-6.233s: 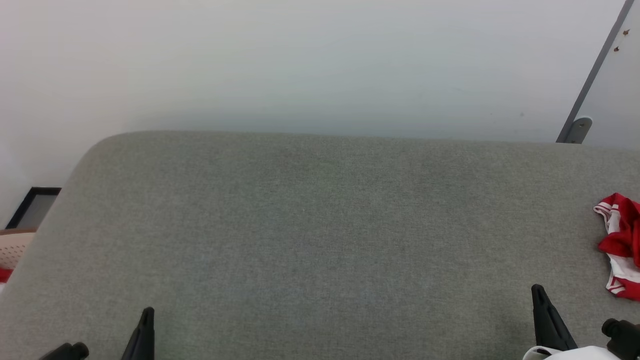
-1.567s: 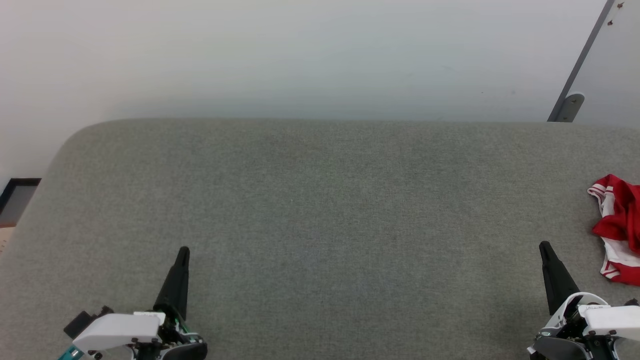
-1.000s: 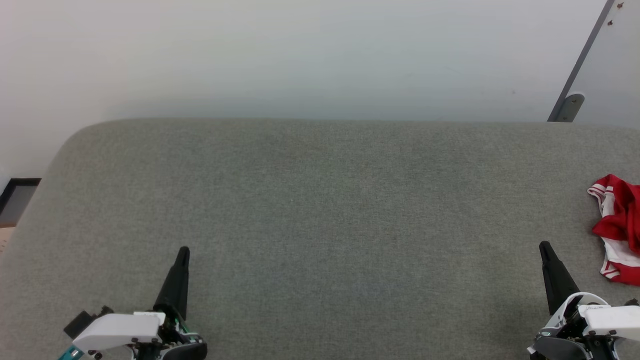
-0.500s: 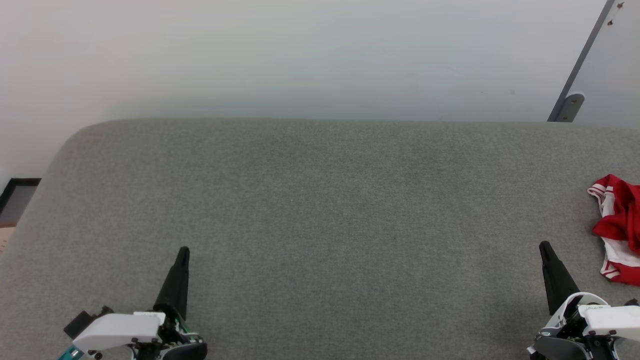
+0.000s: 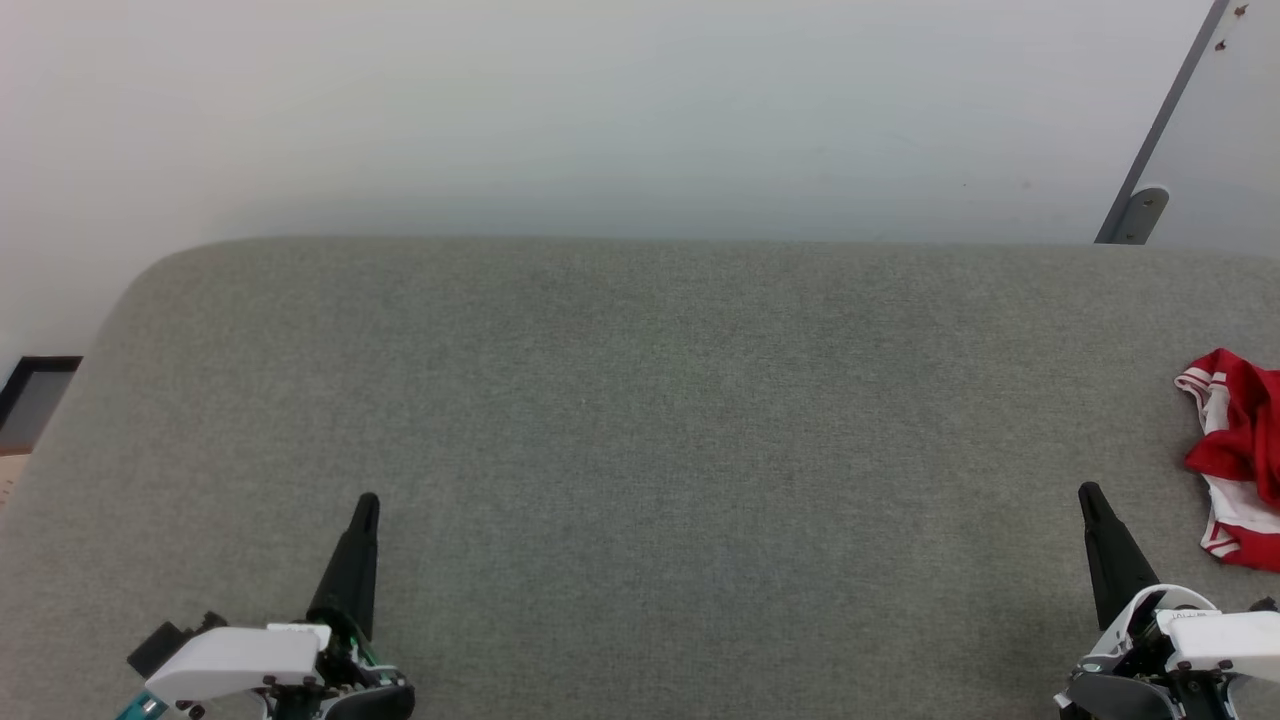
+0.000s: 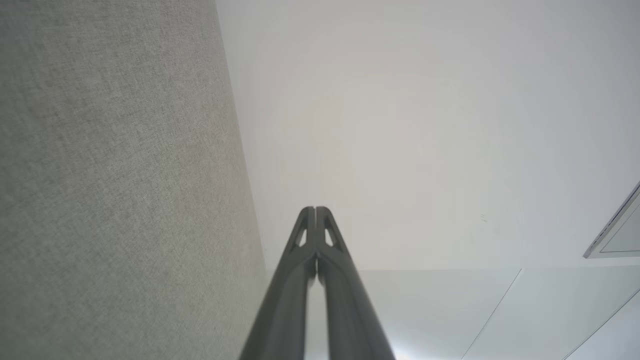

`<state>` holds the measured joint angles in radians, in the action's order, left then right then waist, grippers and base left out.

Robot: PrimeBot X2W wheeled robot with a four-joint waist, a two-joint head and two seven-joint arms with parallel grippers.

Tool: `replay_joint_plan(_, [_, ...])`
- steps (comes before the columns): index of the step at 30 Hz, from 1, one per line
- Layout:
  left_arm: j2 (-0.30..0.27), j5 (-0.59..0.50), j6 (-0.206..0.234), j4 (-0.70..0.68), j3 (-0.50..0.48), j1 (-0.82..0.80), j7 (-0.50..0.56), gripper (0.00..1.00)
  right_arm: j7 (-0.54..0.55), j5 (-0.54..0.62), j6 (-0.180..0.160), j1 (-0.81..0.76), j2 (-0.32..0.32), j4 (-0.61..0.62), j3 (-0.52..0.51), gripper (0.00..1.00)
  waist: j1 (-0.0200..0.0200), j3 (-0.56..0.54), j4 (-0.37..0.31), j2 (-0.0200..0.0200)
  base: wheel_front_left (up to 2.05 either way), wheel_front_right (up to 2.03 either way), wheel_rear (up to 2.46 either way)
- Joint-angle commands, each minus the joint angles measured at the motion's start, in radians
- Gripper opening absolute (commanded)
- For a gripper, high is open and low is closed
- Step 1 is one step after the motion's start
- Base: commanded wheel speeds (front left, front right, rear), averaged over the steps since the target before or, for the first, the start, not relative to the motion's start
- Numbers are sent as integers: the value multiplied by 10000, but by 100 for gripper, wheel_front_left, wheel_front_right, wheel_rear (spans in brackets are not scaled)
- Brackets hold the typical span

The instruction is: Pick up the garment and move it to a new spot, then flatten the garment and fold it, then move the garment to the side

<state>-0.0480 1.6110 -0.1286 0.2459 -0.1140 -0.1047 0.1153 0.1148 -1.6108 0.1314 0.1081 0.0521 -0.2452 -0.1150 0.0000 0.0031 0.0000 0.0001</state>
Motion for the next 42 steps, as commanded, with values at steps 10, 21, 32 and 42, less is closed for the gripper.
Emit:
replay_joint_plan(10, [-4,35,-39,-20,-18,-94,13,0,21,-41,-14,28,-35,-3,7,0,0,0,0,-1,0,0,0])
replay_joint_plan(21, [-4,35,-39,-20,-17,-94,12,0,20,-41,-14,28,-35,-3,8,0,0,0,0,-1,0,0,0])
replay_joint_plan(32, [-4,36,-39,-20,-16,-94,13,0,20,-41,-14,27,-35,-3,8,0,0,0,0,-1,0,0,0])
replay_joint_plan(42, [-4,36,-40,-21,-16,-93,12,0,20,-42,-14,27,-35,-3,9,0,0,0,0,-1,0,0,0])
